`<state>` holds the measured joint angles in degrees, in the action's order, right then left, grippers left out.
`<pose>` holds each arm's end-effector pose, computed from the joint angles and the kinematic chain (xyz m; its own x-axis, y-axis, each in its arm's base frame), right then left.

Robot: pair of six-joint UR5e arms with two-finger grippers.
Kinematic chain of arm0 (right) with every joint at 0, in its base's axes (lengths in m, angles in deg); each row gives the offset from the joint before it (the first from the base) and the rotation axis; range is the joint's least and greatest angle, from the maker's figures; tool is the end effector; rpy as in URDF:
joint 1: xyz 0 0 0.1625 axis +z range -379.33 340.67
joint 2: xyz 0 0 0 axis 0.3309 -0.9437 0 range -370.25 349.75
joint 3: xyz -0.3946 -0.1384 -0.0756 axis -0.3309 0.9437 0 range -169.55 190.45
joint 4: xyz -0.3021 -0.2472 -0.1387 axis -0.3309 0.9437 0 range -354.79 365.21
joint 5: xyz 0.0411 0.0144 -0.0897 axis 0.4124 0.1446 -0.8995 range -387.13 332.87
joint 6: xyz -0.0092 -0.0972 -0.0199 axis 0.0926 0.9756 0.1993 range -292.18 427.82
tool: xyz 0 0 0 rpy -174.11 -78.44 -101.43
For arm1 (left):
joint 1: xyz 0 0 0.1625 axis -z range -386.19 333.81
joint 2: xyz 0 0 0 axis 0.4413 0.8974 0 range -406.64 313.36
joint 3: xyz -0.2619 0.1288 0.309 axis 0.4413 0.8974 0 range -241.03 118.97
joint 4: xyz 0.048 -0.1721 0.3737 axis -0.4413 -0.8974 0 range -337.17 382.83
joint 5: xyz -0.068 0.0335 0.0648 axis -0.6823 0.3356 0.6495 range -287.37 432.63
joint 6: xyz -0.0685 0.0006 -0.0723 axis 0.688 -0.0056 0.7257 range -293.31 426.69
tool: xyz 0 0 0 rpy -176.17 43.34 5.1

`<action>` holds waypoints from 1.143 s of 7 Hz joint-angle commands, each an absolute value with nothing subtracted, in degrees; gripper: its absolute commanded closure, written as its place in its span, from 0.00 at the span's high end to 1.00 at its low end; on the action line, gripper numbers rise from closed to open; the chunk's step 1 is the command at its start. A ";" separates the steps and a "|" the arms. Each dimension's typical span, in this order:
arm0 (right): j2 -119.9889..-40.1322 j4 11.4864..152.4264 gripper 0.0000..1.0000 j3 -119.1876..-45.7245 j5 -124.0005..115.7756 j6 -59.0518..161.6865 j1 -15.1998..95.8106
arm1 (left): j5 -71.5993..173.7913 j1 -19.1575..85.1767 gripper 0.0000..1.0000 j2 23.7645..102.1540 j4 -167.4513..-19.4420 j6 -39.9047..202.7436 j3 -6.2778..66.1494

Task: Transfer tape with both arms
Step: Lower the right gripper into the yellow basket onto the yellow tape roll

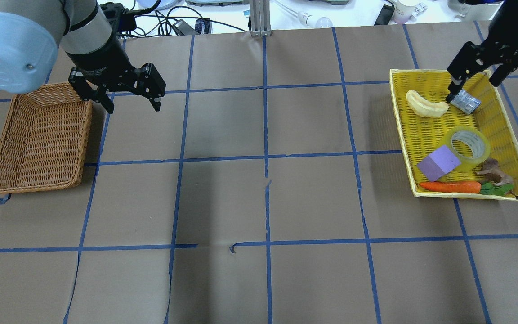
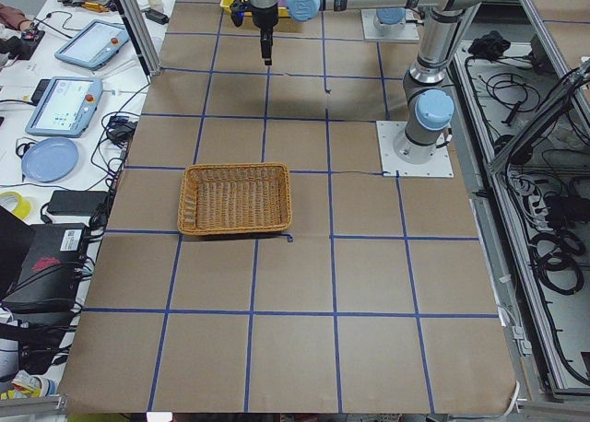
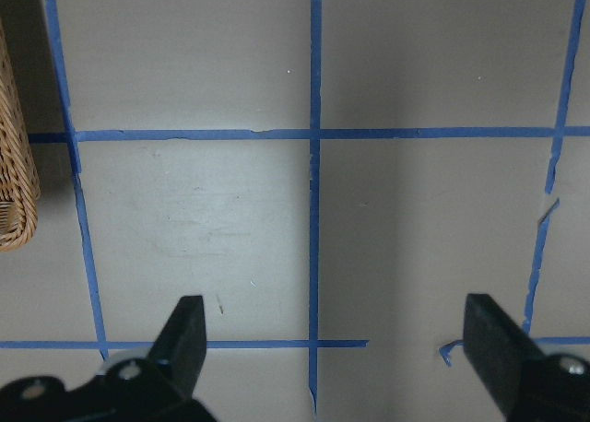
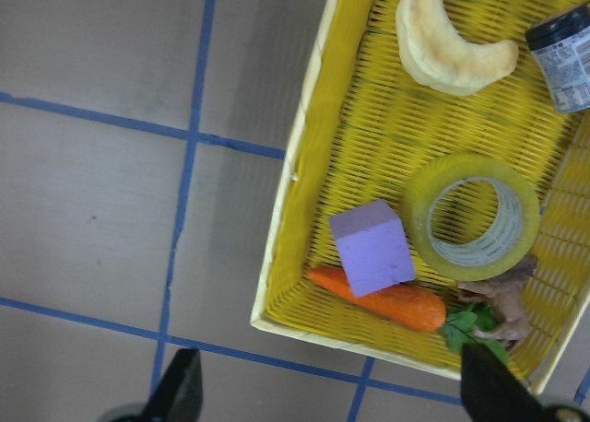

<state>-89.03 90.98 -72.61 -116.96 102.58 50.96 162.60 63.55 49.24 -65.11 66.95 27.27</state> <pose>-0.0623 -0.5701 0.4367 -0.9635 -0.2533 -0.0869 -0.2625 0.9575 0.1199 -0.1308 -0.5312 0.4535 -1.0000 -0.0093 0.0003 -0.0093 0.9993 0.0370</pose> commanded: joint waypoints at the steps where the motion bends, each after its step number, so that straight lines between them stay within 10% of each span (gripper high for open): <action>1: -84.71 104.45 1.00 -78.29 -117.40 116.87 45.82 | 162.63 63.55 1.00 49.25 -65.32 66.95 27.38; 5: -78.82 129.39 1.00 -91.83 -117.84 133.91 40.79 | 162.37 63.55 1.00 49.43 -65.41 66.95 27.38; 8: -76.36 131.49 0.81 -92.73 -118.19 133.74 40.44 | 162.37 63.55 1.00 49.43 -65.41 66.86 27.38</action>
